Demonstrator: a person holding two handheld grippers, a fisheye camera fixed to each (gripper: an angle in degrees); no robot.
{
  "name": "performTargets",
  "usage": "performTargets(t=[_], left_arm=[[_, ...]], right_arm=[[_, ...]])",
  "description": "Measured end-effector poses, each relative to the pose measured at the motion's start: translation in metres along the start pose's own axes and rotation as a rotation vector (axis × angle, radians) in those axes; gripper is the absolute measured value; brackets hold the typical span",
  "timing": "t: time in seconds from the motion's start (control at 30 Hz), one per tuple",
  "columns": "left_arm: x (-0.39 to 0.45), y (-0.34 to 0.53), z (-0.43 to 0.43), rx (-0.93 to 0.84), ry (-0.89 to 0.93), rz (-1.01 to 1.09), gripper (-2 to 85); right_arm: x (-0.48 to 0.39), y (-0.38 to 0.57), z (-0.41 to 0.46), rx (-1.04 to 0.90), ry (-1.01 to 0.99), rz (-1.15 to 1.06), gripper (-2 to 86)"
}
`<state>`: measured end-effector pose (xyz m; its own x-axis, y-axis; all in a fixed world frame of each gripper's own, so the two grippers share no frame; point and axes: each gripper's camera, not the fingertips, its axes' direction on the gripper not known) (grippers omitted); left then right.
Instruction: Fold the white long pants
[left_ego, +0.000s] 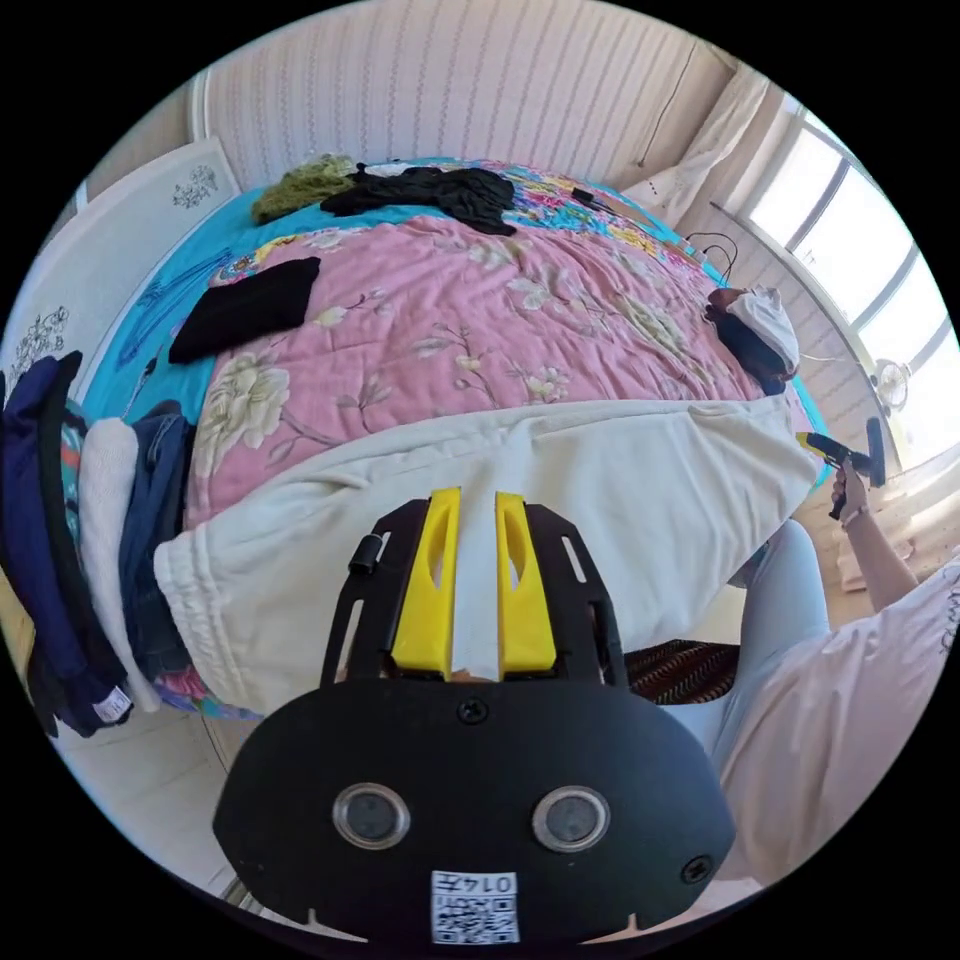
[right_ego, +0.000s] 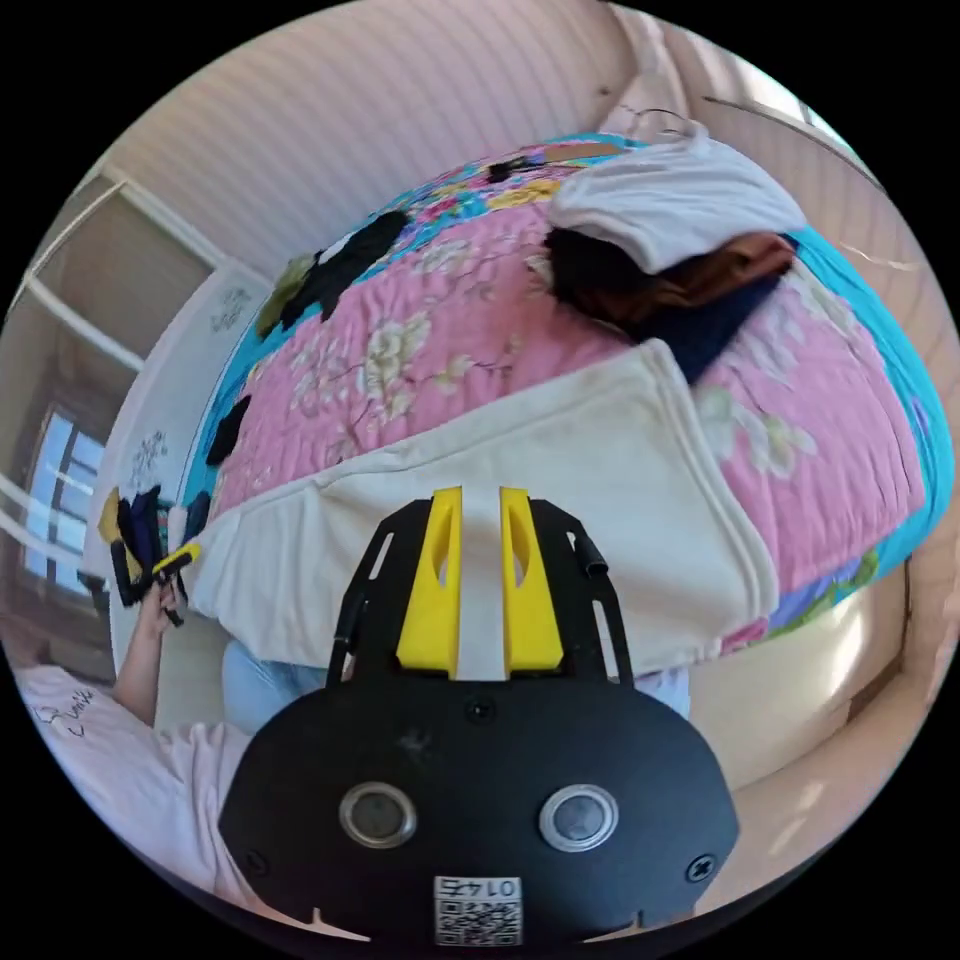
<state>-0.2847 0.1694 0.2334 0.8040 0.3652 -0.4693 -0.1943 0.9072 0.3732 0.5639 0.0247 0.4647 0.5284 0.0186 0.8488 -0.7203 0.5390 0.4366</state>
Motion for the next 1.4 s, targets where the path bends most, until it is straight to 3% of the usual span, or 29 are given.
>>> performTargets(t=[0.1, 0.33, 0.43, 0.5, 0.6, 0.8, 1.03, 1.23, 1.33, 1.4], left_arm=[[0.021, 0.020, -0.004, -0.036, 0.052, 0.057, 6.6], [0.175, -0.003, 0.048, -0.188, 0.255, 0.408, 9.4], [0.272, 0.020, 0.100, -0.353, 0.203, 0.678, 10.7], [0.312, 0.037, 0.130, -0.396, -0.006, 0.768, 12.3], [0.320, 0.052, 0.126, -0.361, -0.132, 0.851, 9.0], [0.298, 0.051, 0.049, -0.316, -0.070, 0.890, -0.4], [0.273, 0.048, 0.015, -0.384, -0.015, 0.906, -0.9], [0.256, 0.046, 0.014, -0.361, -0.077, 0.880, -0.2], [0.228, 0.039, 0.029, -0.413, 0.009, 0.753, 2.1], [0.198, 0.033, 0.004, -0.355, 0.105, 0.620, 4.1]], right_arm=[[0.085, 0.027, -0.050, 0.111, 0.030, 0.246, 8.7], [0.162, 0.025, -0.051, 0.070, -0.088, 0.383, 11.4], [0.176, 0.017, -0.050, 0.057, -0.097, 0.391, 10.3], [0.187, 0.016, -0.056, 0.059, -0.106, 0.375, 7.8], [0.200, 0.019, -0.068, 0.088, -0.152, 0.356, 3.7], [0.202, 0.030, -0.102, 0.116, -0.205, 0.244, 1.1], [0.213, 0.064, -0.073, 0.023, -0.167, 0.259, 0.8], [0.210, 0.086, -0.039, 0.017, -0.162, 0.258, 1.2], [0.211, 0.097, -0.008, -0.056, -0.116, 0.274, 1.9], [0.202, 0.113, -0.004, -0.032, -0.053, 0.257, 2.3]])
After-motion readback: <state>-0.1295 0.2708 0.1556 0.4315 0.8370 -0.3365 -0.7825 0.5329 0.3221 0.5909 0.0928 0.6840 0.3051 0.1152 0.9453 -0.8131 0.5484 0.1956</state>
